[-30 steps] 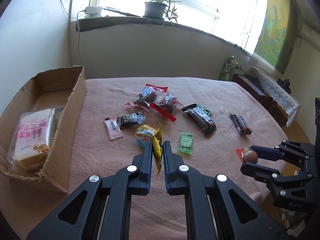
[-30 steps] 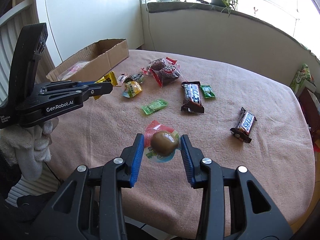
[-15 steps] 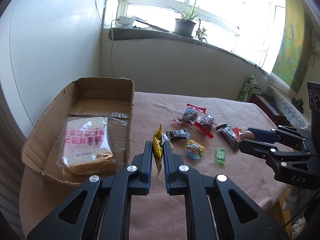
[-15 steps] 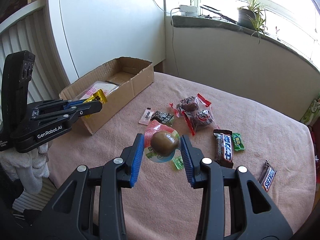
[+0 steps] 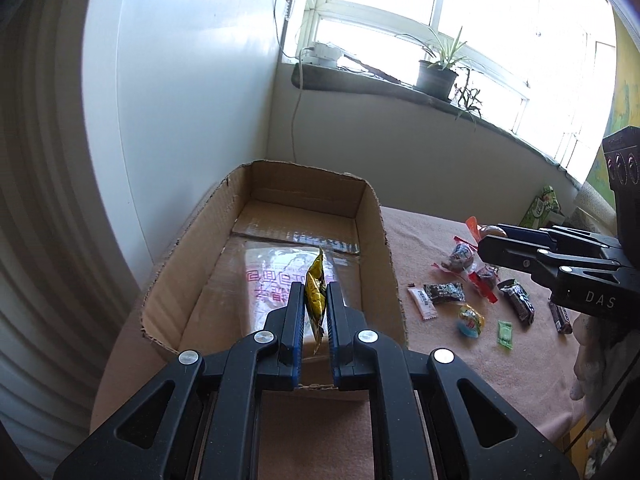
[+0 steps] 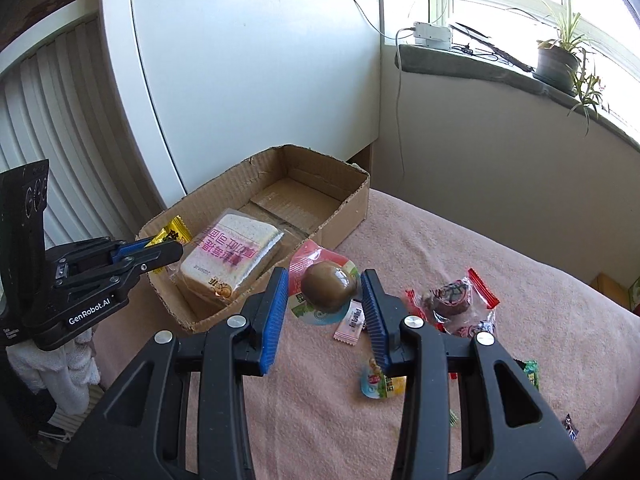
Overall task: Organize snacks
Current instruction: 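Carry the yellow packet and round candy into the box with both tools, then open both tools to drop the candies into the box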
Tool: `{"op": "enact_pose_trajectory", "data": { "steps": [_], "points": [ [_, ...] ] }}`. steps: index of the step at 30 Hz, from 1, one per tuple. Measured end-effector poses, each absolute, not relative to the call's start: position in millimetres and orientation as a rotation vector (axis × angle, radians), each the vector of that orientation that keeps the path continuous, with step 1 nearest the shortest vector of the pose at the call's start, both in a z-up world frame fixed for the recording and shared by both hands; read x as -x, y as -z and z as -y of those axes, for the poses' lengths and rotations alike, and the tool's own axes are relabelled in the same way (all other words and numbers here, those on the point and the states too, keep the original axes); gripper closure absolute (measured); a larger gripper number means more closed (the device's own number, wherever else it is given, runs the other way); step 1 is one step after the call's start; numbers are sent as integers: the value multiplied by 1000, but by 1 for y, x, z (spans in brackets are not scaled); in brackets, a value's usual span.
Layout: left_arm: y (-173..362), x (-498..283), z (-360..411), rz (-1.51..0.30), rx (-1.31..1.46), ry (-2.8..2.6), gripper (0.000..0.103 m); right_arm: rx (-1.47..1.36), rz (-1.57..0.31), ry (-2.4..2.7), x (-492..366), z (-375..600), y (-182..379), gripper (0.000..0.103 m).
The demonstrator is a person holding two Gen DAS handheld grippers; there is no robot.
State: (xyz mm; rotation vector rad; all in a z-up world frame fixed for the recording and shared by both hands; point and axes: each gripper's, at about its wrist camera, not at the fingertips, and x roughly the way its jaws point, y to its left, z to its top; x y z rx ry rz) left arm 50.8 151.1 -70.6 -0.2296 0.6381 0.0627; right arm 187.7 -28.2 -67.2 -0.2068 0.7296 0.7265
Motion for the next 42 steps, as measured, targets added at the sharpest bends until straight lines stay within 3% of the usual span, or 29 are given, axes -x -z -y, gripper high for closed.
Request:
{"op": "enact_pose_trajectory", "data": {
  "steps": [26, 31, 34, 36, 39, 42],
  "points": [
    [81, -59, -189, -656, 293, -130, 94, 262, -805, -814, -242, -65, 99, 63],
    [80, -59, -189, -654, 299, -133, 87, 270, -807, -832, -241, -70, 101, 62],
    [80, -59, -189, -655, 300, -136, 79, 284, -793, -830, -239, -72, 99, 57],
    [80, -57, -189, -652, 304, -144, 58, 284, -786, -828, -237, -72, 97, 40],
    [78, -55, -190, -645, 308, -145, 56, 285, -762, -819, -234, -70, 93, 22],
    [78, -55, -191, -645, 308, -151, 50, 287, -756, -818, -232, -69, 90, 16]
  ]
}}
